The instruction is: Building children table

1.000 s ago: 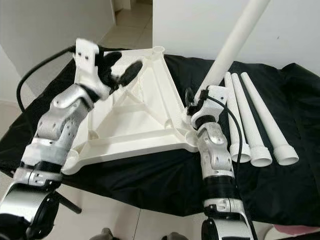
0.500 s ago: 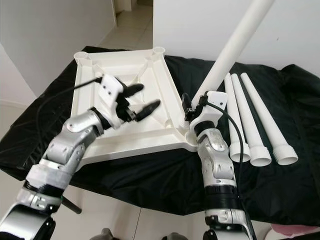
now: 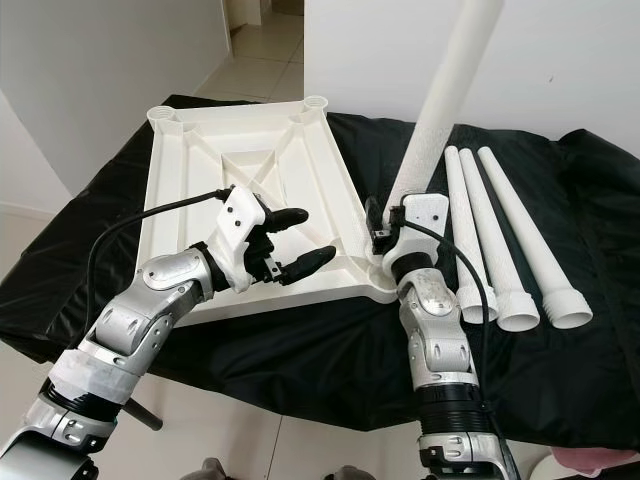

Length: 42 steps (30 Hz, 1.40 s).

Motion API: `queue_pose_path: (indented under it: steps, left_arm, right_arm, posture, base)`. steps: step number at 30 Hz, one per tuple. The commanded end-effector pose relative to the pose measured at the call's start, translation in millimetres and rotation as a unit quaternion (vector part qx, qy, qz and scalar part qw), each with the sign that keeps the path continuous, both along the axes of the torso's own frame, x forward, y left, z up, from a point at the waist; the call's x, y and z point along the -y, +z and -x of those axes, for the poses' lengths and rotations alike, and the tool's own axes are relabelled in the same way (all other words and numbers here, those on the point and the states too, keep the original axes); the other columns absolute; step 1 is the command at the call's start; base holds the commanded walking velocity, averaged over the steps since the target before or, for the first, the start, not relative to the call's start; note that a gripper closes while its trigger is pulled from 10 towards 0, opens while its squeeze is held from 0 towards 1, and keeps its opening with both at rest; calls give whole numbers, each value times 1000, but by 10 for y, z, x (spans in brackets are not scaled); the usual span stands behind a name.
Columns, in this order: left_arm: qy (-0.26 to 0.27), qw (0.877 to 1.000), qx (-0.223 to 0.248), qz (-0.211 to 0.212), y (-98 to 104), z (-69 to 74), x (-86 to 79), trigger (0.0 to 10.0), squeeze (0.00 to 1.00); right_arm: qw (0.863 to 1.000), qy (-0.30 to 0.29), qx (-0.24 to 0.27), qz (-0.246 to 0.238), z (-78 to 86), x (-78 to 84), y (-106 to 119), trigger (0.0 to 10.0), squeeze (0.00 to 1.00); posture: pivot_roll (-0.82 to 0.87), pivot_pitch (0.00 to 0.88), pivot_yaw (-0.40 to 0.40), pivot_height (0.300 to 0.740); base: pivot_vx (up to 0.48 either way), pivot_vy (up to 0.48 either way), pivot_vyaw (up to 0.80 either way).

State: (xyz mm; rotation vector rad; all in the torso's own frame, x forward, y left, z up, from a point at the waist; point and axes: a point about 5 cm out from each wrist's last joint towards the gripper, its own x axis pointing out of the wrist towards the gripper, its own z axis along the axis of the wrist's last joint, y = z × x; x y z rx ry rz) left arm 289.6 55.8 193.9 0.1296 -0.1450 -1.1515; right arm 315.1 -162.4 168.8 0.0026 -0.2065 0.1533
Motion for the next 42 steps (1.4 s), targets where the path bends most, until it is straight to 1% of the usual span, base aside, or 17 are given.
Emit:
queue_pose_path:
  steps: [1,2,3,4,6,7,8,13,16,18,22,28,31,34,39,41,42]
  left_arm:
    - [-57,998,-8,-18,-44,79,25,10000,0]
    - [-69,997,-12,-27,-72,117,27,10000,0]
    - [-81,996,-21,-32,-90,152,32,10000,0]
    - [-81,996,-21,-32,-90,152,32,10000,0]
    - [-98,994,-37,-32,-96,197,39,10000,0]
    - [-98,994,-37,-32,-96,197,39,10000,0]
    - [-107,993,-43,-31,-97,224,47,10000,0]
    - [-114,992,-44,-39,-124,255,68,10000,0]
    - [-117,991,-47,-44,-151,279,101,10000,0]
    - [-117,991,-47,-44,-151,279,101,10000,0]
    - [-126,989,-48,-52,-174,325,161,10000,0]
    - [-122,990,-48,-54,-152,306,160,10000,0]
    - [-123,990,-48,-55,-148,307,159,10000,0]
    - [-124,990,-45,-56,-134,302,157,10000,0]
    - [-122,990,-44,-56,-125,293,155,10000,0]
    - [-121,990,-44,-56,-125,288,153,10000,0]
    - [-121,990,-43,-56,-123,285,153,10000,0]
  right_arm:
    - [1000,8,4,3,19,-3,-3,10000,0]
    - [1000,14,4,9,41,0,-33,10000,0]
    - [999,19,2,27,60,5,-71,10000,0]
    - [999,19,2,27,60,5,-71,10000,0]
    - [998,24,1,51,79,9,-113,10000,0]
    - [998,24,1,51,79,9,-113,10000,0]
    - [998,24,1,60,85,20,-132,10000,0]
    - [998,22,0,65,106,55,-182,10000,0]
    - [998,21,-5,67,129,77,-250,10000,0]
    - [998,21,-5,67,129,77,-250,10000,0]
    - [997,24,-10,72,148,95,-333,10000,0]
    - [997,38,-16,58,149,78,-429,10000,0]
    - [997,45,-16,60,141,61,-442,10000,0]
    - [995,66,-17,68,126,14,-463,10000,0]
    - [995,77,-24,66,124,-9,-493,10000,0]
    - [994,79,-32,68,119,-12,-516,10000,0]
    - [993,76,-50,73,108,-5,-559,10000,0]
  posture:
    - [-67,0,-10,740]
    - [-67,0,-10,740]
    - [-64,0,-5,740]
    - [-64,0,-5,740]
    - [-64,0,-5,740]
    - [-64,0,-5,740]
    - [-65,0,-3,740]
    - [-67,0,-2,740]
    - [-68,0,-1,740]
    - [-68,0,-1,740]
    - [-72,0,4,740]
    - [-79,0,13,740]
    - [-79,0,14,740]
    - [-77,0,14,740]
    - [-77,0,14,740]
    - [-78,0,12,740]
    - [-77,0,11,740]
  base:
    - [0,0,0]
    - [0,0,0]
    - [0,0,0]
    - [0,0,0]
    - [0,0,0]
    - [0,0,0]
    - [0,0,0]
    - [0,0,0]
    - [0,0,0]
    - [0,0,0]
    - [0,0,0]
    - [0,0,0]
    - [0,0,0]
    - [0,0,0]
    - [0,0,0]
    - [0,0,0]
    - [0,0,0]
